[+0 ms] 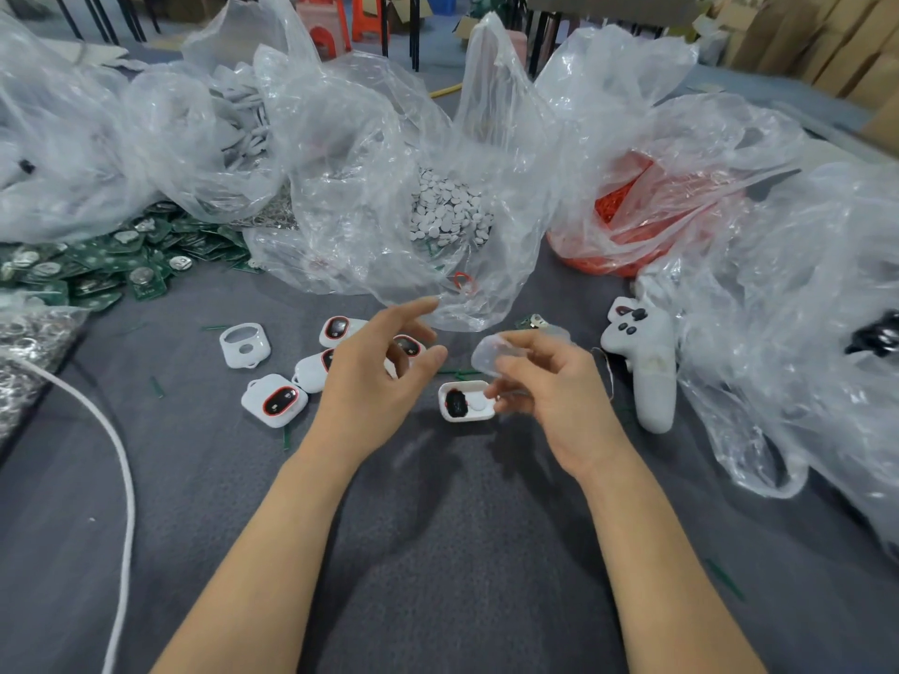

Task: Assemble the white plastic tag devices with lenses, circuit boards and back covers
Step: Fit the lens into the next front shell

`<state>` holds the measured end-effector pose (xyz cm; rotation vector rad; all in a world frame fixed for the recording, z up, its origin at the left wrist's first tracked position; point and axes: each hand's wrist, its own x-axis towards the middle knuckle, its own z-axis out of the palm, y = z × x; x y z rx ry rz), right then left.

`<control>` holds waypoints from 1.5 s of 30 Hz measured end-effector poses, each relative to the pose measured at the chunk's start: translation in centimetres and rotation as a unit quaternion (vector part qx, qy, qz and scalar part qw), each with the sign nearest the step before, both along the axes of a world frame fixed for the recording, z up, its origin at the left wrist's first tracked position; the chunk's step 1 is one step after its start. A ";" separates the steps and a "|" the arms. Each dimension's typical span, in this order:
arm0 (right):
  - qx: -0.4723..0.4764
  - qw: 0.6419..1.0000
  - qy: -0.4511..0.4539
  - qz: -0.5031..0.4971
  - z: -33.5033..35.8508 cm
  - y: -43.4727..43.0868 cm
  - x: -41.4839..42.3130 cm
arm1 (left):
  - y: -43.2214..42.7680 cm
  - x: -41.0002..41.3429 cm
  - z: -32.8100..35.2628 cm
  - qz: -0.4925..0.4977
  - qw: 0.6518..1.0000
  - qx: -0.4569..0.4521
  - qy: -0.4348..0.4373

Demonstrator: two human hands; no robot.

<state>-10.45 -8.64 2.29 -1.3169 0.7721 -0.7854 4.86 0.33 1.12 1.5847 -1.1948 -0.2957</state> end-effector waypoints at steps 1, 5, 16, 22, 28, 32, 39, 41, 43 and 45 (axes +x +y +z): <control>-0.020 0.999 0.025 -0.001 -0.1 0.0 0.1 | 0.0 0.0 0.0 -0.010 1.000 0.010 -0.008; -0.048 0.997 0.061 -0.022 -0.3 -0.2 -0.1 | 0.1 -0.1 -0.4 -0.075 0.994 0.065 -0.052; 0.022 0.996 0.084 0.003 -0.6 -0.1 -0.1 | 0.1 0.2 -0.7 -0.128 0.974 0.140 -0.122; -0.033 0.988 0.150 -0.021 -0.8 0.1 0.1 | 0.1 0.1 -0.8 -0.115 0.975 0.138 -0.133; -0.134 0.965 0.223 -0.038 -1.2 0.5 0.6 | 0.0 -0.2 -0.7 -0.107 0.974 0.145 -0.138; -0.174 0.952 0.249 -0.034 -1.1 0.6 0.5 | 0.0 -0.3 -0.7 -0.103 0.974 0.147 -0.138; -0.199 0.942 0.268 -0.011 -1.2 0.4 0.5 | 0.0 -0.3 -0.6 -0.100 0.974 0.151 -0.137; -0.205 0.941 0.269 -0.013 -1.4 0.4 0.6 | 0.0 -0.4 -0.5 -0.096 0.976 0.147 -0.131; -0.219 0.937 0.273 -0.018 -1.6 0.5 0.7 | 0.0 -0.4 -0.6 -0.094 0.976 0.144 -0.130; -0.239 0.929 0.283 -0.025 -1.6 0.6 0.9 | 0.0 -0.4 -0.6 -0.097 0.974 0.149 -0.143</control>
